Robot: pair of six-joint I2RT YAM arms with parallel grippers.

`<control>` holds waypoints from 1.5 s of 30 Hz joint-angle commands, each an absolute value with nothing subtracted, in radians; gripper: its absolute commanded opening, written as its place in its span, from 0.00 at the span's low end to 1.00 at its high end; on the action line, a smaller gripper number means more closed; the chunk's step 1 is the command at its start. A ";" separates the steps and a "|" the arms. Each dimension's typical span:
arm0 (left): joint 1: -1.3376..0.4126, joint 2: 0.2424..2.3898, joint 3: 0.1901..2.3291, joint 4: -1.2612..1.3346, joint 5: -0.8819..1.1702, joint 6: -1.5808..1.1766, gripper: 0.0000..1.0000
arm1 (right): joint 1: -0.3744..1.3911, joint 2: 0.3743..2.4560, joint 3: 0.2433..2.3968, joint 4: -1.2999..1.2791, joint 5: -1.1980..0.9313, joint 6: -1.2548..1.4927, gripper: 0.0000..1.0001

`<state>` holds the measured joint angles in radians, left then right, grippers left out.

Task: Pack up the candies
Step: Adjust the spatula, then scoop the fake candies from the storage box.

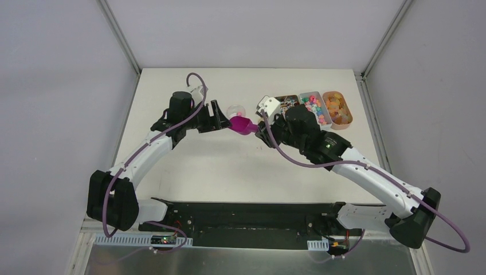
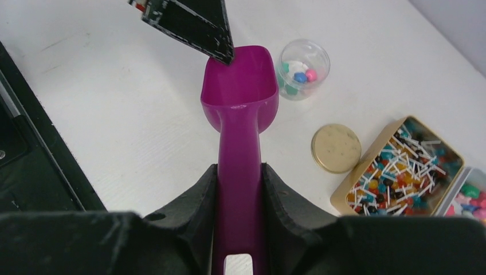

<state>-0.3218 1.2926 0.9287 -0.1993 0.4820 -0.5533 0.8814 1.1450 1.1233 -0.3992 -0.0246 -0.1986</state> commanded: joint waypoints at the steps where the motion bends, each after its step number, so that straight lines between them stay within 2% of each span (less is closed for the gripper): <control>1: -0.328 1.259 0.977 -0.252 0.431 -0.489 0.77 | 0.831 1.175 1.216 -0.417 0.071 -0.129 0.00; 8: -0.328 1.163 1.008 -0.316 0.337 -0.406 0.90 | 0.660 1.182 1.257 -0.550 0.163 -0.093 0.00; 10: -0.328 1.136 1.004 -0.330 0.307 -0.381 0.99 | 0.583 1.196 1.278 -0.611 0.208 -0.090 0.00; 21: -0.328 1.086 0.932 -0.344 0.242 -0.305 0.99 | 0.318 1.334 1.430 -0.848 0.378 -0.078 0.00; 37: -0.328 1.057 0.928 -0.349 0.219 -0.293 0.99 | 0.242 1.610 1.513 -0.823 0.326 -0.112 0.00; 45: -0.329 1.048 0.928 -0.352 0.201 -0.291 0.99 | 0.234 1.696 1.465 -0.798 0.315 -0.105 0.00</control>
